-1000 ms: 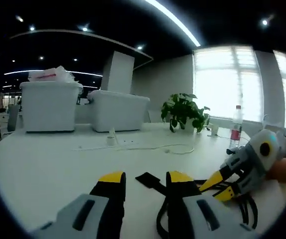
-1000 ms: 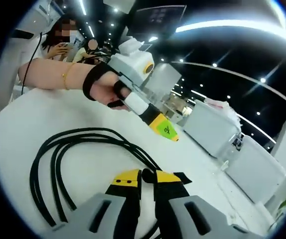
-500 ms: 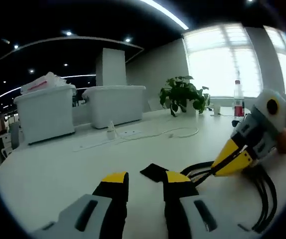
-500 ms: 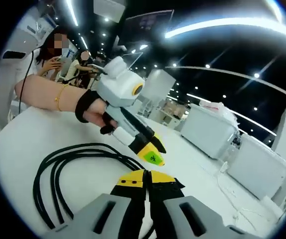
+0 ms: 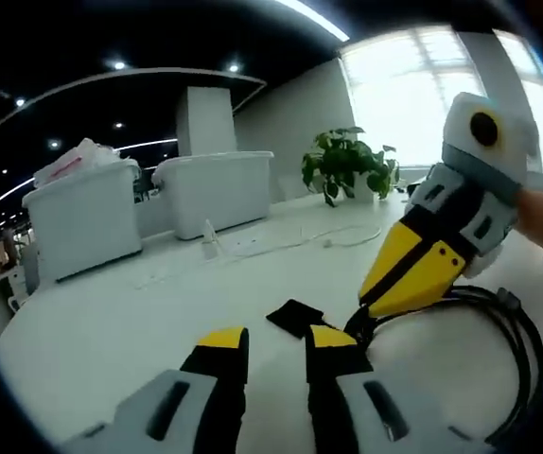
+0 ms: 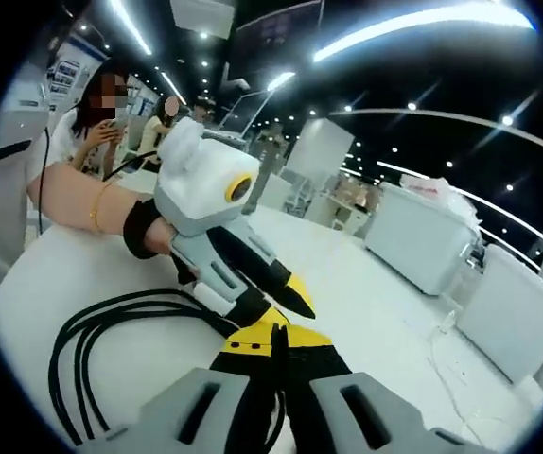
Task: Coil the Type-C to USB data cable on the desktop and secure it with Velcro straps.
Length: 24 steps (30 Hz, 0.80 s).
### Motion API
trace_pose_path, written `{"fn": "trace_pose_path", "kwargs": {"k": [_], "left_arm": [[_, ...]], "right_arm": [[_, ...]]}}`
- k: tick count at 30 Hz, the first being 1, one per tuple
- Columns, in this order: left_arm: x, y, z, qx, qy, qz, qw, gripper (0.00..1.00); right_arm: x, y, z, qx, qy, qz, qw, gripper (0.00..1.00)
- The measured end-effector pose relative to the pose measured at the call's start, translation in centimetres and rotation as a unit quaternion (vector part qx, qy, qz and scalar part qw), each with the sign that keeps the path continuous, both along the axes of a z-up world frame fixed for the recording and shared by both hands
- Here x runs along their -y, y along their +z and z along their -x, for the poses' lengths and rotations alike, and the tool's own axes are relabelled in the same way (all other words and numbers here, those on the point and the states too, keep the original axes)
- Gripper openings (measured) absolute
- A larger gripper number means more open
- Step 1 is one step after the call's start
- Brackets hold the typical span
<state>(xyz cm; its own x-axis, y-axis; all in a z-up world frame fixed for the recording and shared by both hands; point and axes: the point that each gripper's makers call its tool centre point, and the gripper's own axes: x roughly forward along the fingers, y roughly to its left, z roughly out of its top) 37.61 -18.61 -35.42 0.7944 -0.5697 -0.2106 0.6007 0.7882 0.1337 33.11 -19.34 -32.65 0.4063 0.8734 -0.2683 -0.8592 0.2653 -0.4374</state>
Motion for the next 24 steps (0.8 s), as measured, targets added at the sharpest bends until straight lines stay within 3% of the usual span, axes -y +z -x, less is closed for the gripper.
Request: {"fn": "trace_pose_path", "kwargs": {"k": [4,8,11,19,24], "left_arm": [[0.3,-0.1,-0.1,-0.004,-0.005,0.005,1.0,0.25],[0.3,-0.4,0.0,-0.004,-0.006,-0.008,0.9999,0.25],[0.3,-0.5,-0.3,-0.009,-0.005,-0.004,0.9999,0.25],[0.6,-0.8,-0.6,-0.007,-0.005,-0.015,0.9999,0.24],[-0.2,-0.9,-1.0,-0.008,0.012,-0.019,0.9997,0.22]], "right_arm": [[0.3,-0.2,-1.0,-0.009,-0.006,0.002,0.9999,0.02],[0.7,-0.4,-2.4,-0.051,-0.021,-0.008,0.9985,0.01],[0.8,-0.4,-3.5,-0.061,-0.028,-0.014,0.9976,0.01],[0.4,-2.3,-4.9,-0.074,-0.024,0.04,0.9961,0.01],[0.3,-2.9,-6.4,-0.102,-0.033,0.037,0.9936,0.01]]}}
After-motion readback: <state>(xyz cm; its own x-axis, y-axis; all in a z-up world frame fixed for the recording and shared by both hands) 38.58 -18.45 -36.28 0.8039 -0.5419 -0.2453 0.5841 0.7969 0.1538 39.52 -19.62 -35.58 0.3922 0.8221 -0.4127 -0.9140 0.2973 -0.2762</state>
